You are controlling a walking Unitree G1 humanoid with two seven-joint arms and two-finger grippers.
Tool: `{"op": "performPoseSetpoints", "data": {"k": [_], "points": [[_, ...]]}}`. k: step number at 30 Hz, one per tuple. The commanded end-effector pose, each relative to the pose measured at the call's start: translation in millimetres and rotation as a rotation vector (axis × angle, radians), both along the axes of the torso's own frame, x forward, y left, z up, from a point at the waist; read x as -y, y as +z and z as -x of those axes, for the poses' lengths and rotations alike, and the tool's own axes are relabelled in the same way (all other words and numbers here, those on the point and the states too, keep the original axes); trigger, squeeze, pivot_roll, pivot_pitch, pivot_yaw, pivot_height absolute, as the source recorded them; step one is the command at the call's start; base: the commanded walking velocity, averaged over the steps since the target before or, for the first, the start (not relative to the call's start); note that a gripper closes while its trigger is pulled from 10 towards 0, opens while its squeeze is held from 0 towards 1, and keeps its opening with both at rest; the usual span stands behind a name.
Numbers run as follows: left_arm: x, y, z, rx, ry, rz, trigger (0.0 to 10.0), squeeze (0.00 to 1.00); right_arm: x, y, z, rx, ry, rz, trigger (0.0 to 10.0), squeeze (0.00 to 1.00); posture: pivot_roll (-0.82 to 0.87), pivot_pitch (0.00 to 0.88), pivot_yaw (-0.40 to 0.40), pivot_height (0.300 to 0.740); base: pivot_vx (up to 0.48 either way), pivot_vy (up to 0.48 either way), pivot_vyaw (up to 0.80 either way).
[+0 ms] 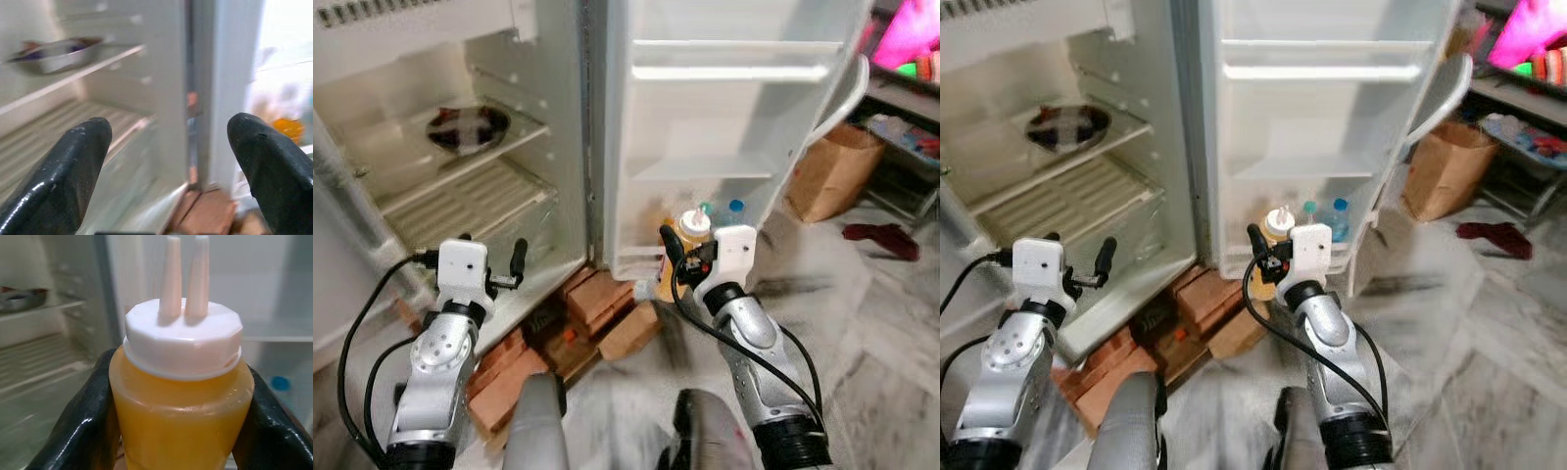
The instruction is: Restocking fridge
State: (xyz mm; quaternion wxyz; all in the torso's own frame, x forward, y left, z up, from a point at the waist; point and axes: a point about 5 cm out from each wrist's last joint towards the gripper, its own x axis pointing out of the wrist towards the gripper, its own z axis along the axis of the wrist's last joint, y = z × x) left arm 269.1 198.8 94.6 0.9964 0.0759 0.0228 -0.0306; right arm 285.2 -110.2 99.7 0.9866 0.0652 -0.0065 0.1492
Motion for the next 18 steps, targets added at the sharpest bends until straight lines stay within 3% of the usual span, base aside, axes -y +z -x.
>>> {"op": "performPoseSetpoints", "data": {"k": [1, 14, 18], "points": [[1.0, 1.6, -0.8, 0.009, -0.010, -0.007, 10.0, 0.00, 1.3, 8.9, -3.9, 0.037, -0.005, -0.001, 10.0, 0.00, 0.04, 0.037, -0.062, 0.638, 0.439, 0.000, 0.00], [2.8, 1.7, -2.5, 0.007, -0.006, 0.007, 10.0, 0.00, -0.8, 9.4, -4.3, 0.043, 0.002, -0.004, 10.0, 0.00, 0.04, 0.030, -0.061, 0.638, 0.426, 0.022, 0.00], [4.1, 0.9, -3.8, 0.000, 0.001, 0.014, 10.0, 0.00, -0.9, 9.3, -5.6, 0.043, 0.004, -0.003, 10.0, 0.00, 0.05, 0.024, -0.060, 0.638, 0.000, 0.304, 0.00]]}}
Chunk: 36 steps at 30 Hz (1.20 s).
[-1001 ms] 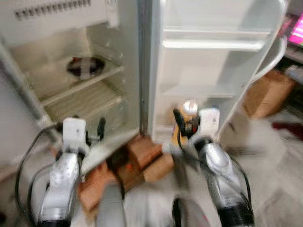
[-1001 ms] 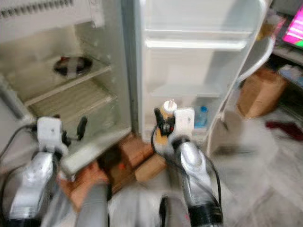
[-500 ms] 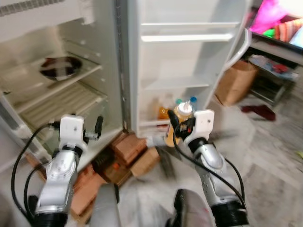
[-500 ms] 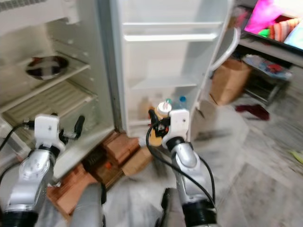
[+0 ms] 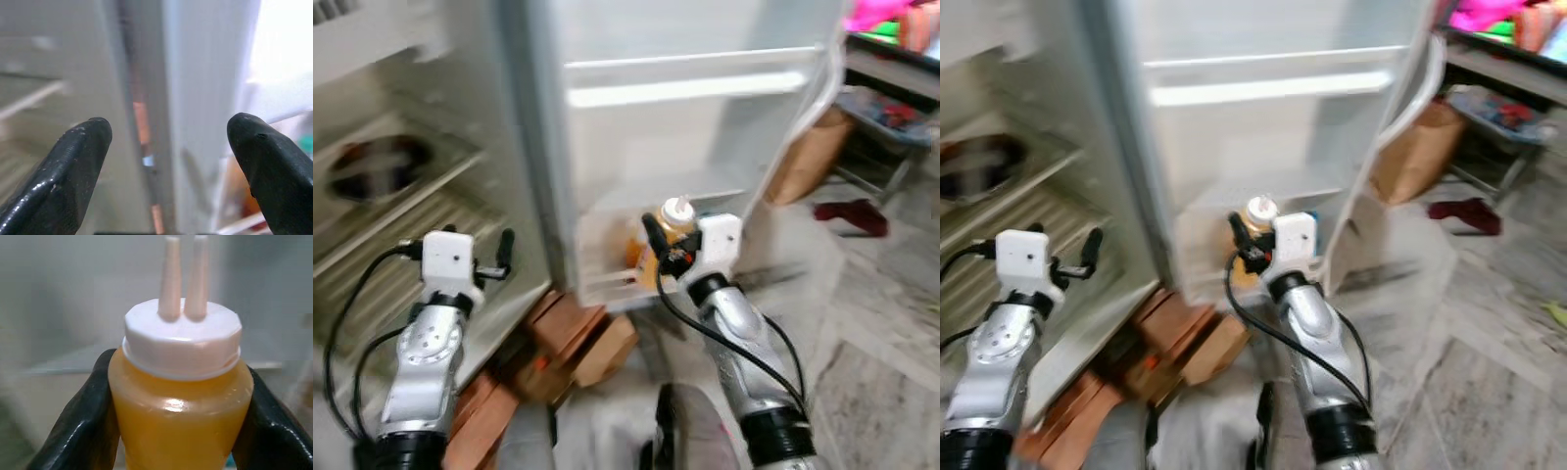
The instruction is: Restocking fridge
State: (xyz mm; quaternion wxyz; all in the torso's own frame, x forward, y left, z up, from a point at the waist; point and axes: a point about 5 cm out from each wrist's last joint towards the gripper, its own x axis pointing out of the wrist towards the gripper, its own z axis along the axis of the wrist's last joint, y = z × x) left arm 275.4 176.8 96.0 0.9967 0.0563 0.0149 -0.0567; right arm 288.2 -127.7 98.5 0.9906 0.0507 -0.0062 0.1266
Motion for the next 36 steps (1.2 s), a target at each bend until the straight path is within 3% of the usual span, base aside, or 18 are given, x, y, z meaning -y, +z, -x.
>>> {"op": "performPoseSetpoints", "data": {"k": [1, 13, 26, 36], "points": [[-17.9, -0.3, 2.3, -0.010, 0.053, -0.026, 10.0, 0.00, -18.4, 10.6, -2.8, 0.043, 0.051, -0.031, 10.0, 0.00, 0.05, 0.024, -0.060, 0.638, 0.000, 0.000, 0.00], [-15.8, 1.3, -1.6, -0.012, 0.053, -0.025, 10.0, 0.00, -18.8, 10.8, -4.8, 0.050, 0.055, -0.029, 10.0, 0.00, 0.05, 0.015, -0.060, 0.638, 0.000, 0.000, 0.00], [-13.9, 3.4, -2.0, 0.007, 0.036, -0.028, 10.0, 0.00, -20.5, 13.0, -5.2, 0.061, 0.054, -0.030, 10.0, 0.00, 0.05, 0.013, -0.056, 0.638, 0.126, 0.355, 0.00], [-14.2, 3.2, -1.6, 0.008, 0.039, -0.042, 10.0, 0.00, -20.8, 13.3, -3.6, 0.066, 0.051, -0.034, 10.0, 0.00, 0.05, 0.022, -0.053, 0.638, 0.000, 0.000, 0.00]]}}
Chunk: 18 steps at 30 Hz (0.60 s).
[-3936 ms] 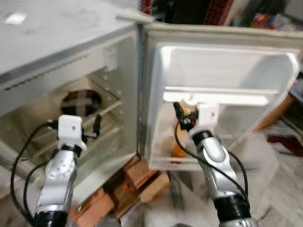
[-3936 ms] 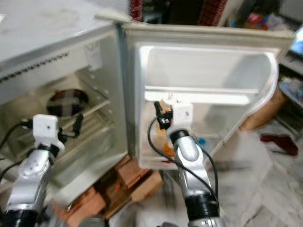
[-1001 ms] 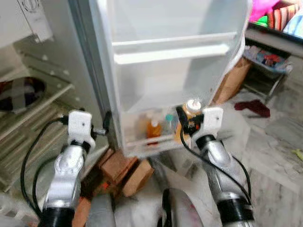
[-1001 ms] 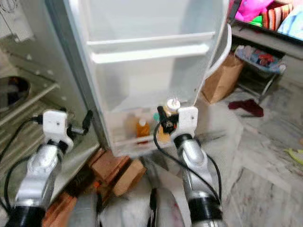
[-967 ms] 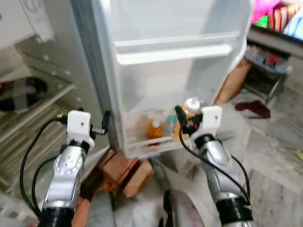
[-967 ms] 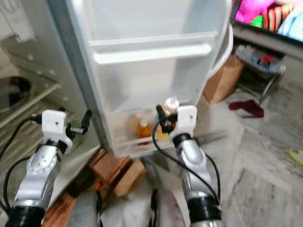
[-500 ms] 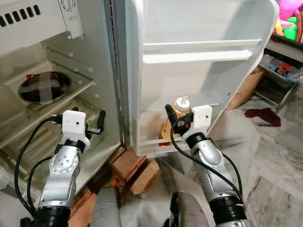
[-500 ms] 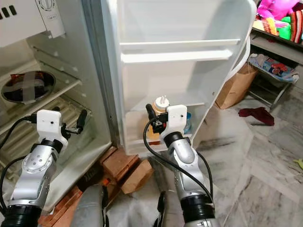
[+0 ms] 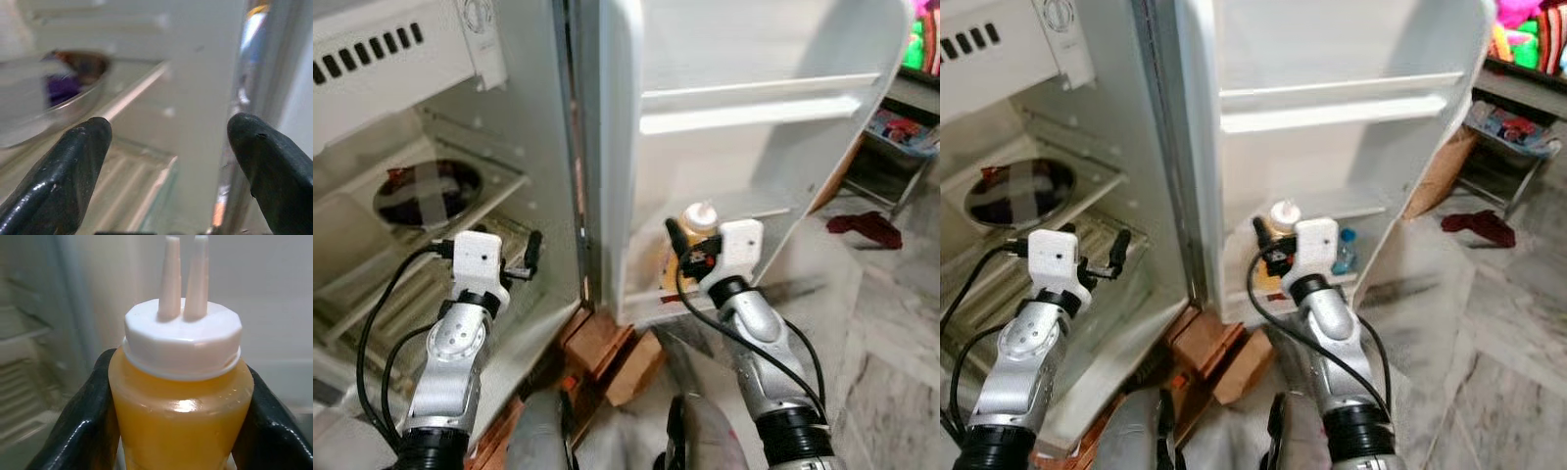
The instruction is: Restocking fridge
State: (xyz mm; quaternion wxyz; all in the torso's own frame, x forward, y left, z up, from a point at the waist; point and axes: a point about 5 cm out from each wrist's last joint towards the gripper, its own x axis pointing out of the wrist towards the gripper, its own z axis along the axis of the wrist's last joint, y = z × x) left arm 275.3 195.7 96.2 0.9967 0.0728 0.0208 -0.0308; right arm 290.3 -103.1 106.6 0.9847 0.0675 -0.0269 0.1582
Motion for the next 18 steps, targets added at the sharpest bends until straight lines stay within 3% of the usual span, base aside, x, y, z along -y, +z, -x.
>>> {"op": "performPoseSetpoints", "data": {"k": [1, 9, 13, 18], "points": [[4.5, 3.2, -1.6, 0.016, -0.014, -0.011, 10.0, 0.00, 3.7, 5.3, -1.4, 0.026, -0.011, 0.003, 10.0, 0.00, 0.05, 0.022, -0.053, 0.638, 0.000, 0.000, 0.00], [6.5, 3.4, -0.4, 0.026, -0.030, -0.005, 10.0, 0.00, 2.6, 6.0, -0.8, 0.032, -0.009, 0.002, 10.0, 0.00, 0.04, 0.025, -0.050, 0.638, 0.218, 0.000, 0.00], [7.6, 3.2, -0.4, 0.027, -0.027, 0.006, 10.0, 0.00, 2.2, 7.0, 0.0, 0.047, 0.006, 0.028, 10.0, 0.00, 0.04, 0.026, -0.051, 0.638, 0.000, 0.000, 0.00], [8.4, 1.6, 1.1, 0.023, -0.028, 0.005, 10.0, 0.00, 2.6, 7.1, 0.6, 0.051, 0.003, 0.025, 10.0, 0.00, 0.04, 0.026, -0.052, 0.638, 0.000, 0.000, 0.76]]}}
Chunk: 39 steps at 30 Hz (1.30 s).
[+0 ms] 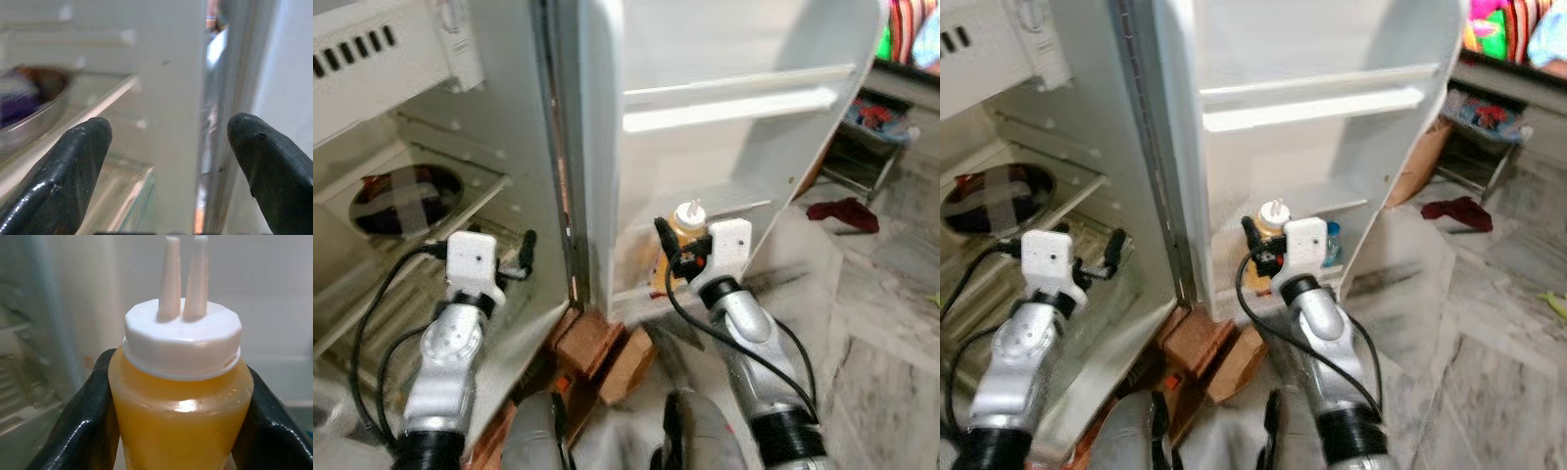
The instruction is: Restocking fridge
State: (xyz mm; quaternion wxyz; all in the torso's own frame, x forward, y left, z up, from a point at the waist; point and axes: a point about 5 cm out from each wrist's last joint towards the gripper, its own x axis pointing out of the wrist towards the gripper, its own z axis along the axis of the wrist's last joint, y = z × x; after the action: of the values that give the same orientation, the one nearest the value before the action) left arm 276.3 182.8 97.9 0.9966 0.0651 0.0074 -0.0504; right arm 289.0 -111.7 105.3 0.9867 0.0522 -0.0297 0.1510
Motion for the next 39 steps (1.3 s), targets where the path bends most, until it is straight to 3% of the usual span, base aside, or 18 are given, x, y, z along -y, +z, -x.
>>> {"op": "performPoseSetpoints", "data": {"k": [1, 12, 22, 39], "points": [[-4.6, 0, 2.1, 0.000, 0.013, -0.012, 10.0, 0.00, -6.0, 9, -0.7, 0.042, 0.020, -0.003, 10.0, 0.00, 0.04, 0.026, -0.052, 0.638, 0.000, 0.000, 0.74], [-4.7, -2, 4.1, -0.008, 0.024, -0.006, 10.0, 0.00, -6.0, 12, -4.6, 0.057, 0.023, 0.008, 10.0, 0.00, 0.04, 0.031, -0.059, 0.638, 0.000, 0.000, 0.71], [-2.1, 0, 5.4, 0.014, -0.009, -0.006, 10.0, 0.00, 0.5, 15, -7.7, 0.076, -0.041, 0.021, 10.0, 0.00, 0.04, 0.034, -0.059, 0.638, 0.000, 0.000, 0.00], [-0.7, 1, 5.7, 0.024, -0.036, 0.008, 10.0, 0.00, 3.7, 18, -11.7, 0.093, -0.085, 0.036, 10.0, 0.00, 0.04, 0.030, -0.060, 0.638, 0.381, 0.000, 0.00]]}}
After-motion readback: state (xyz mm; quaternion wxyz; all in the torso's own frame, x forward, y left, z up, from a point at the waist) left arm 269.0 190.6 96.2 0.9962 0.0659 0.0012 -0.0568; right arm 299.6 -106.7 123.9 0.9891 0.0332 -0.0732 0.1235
